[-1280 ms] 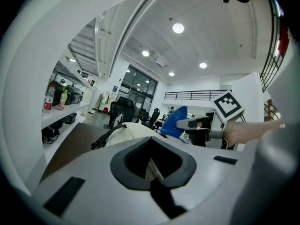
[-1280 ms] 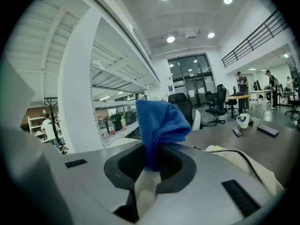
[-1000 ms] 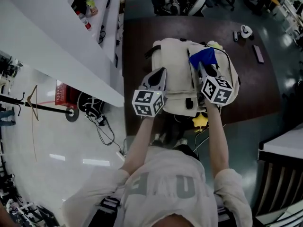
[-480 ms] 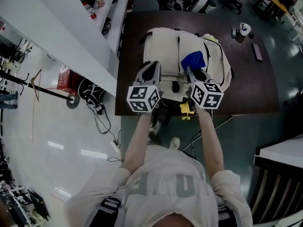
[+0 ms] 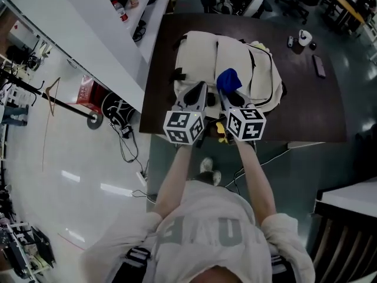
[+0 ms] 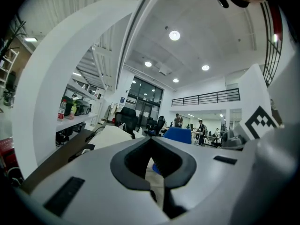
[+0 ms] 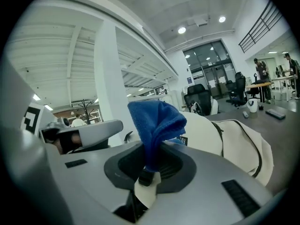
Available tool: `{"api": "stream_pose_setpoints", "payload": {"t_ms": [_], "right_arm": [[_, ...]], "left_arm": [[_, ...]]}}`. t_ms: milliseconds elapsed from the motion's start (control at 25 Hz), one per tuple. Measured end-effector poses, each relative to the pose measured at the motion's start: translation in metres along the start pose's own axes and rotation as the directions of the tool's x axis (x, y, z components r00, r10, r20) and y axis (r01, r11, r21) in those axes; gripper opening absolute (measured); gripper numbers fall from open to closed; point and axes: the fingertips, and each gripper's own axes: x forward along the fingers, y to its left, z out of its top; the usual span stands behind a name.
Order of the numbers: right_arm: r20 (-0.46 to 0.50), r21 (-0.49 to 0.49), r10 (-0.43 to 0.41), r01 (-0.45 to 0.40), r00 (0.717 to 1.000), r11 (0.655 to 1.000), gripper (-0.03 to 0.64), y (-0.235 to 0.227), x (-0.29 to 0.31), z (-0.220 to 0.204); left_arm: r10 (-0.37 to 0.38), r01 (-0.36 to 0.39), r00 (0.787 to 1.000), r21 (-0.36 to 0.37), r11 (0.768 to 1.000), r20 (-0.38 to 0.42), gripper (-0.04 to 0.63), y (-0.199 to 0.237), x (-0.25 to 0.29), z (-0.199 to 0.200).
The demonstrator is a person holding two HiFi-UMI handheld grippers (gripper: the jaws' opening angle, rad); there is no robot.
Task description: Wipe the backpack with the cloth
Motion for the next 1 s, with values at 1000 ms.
{"api": "stream_pose_setpoints", "payload": {"t_ms": [1000], "right_arm": [[0.169,-0.082,-0.131,0.146,0.977,0.986,0.043,-0.122,0.044,0.140]], "left_arm": [[-0.076,0.077,0.997,-0.038,0.996,0.009,-0.002,0.001,0.103,-0.002]]}}
